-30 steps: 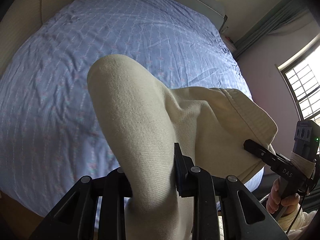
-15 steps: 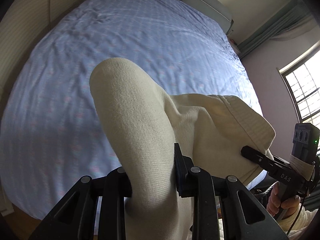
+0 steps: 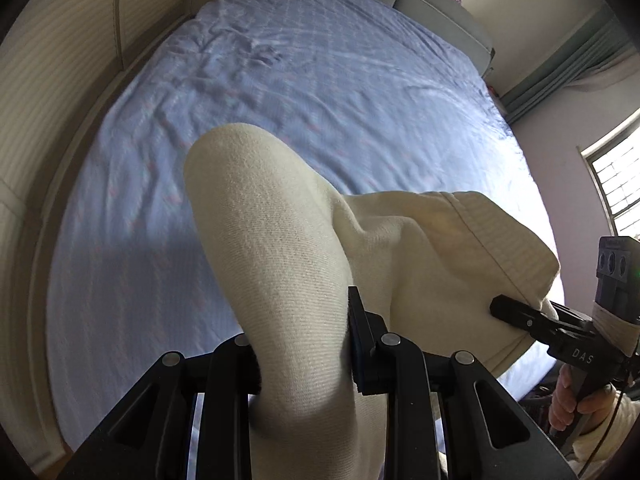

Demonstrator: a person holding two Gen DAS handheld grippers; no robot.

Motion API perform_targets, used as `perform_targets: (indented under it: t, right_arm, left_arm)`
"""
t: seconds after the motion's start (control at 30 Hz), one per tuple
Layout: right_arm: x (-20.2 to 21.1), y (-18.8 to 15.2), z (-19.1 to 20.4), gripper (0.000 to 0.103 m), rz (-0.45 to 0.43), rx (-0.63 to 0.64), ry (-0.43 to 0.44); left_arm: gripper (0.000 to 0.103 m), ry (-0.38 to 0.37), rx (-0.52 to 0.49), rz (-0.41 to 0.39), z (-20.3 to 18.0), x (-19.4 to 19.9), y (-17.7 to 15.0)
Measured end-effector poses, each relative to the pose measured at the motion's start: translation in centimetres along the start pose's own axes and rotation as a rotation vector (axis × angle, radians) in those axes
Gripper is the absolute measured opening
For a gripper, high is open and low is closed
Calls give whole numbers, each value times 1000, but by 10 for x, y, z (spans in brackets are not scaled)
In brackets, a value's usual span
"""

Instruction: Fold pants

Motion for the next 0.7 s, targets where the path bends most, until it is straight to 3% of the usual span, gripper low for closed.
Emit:
perform_targets:
  t: [0.17, 0.33, 0.5, 0.7]
  right_arm:
    - [-49, 31, 19, 37, 32, 1, -10]
    - [-90, 38, 24, 38, 70, -26, -22]
    - [-128, 19, 17, 39, 202, -78, -59]
    - [-148, -5, -16, 51, 319, -127, -129]
  left_arm:
    - [26, 54, -73, 23, 38, -23, 34]
    - [27, 133, -136, 84, 71, -53, 52]
    - [27, 176, -108, 209, 92, -94, 29]
    - [36, 188, -13, 248, 104, -106, -5]
Point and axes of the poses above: each gripper's, at about its wrist camera, not at the fingertips, and x roughly against the way its jaws point, z to its left, y to its top, the point moved 1 cm from there along -x, roughly the way its jaws point, and after that the axes turned 11 degrees about -x, right-handed, at the moved point
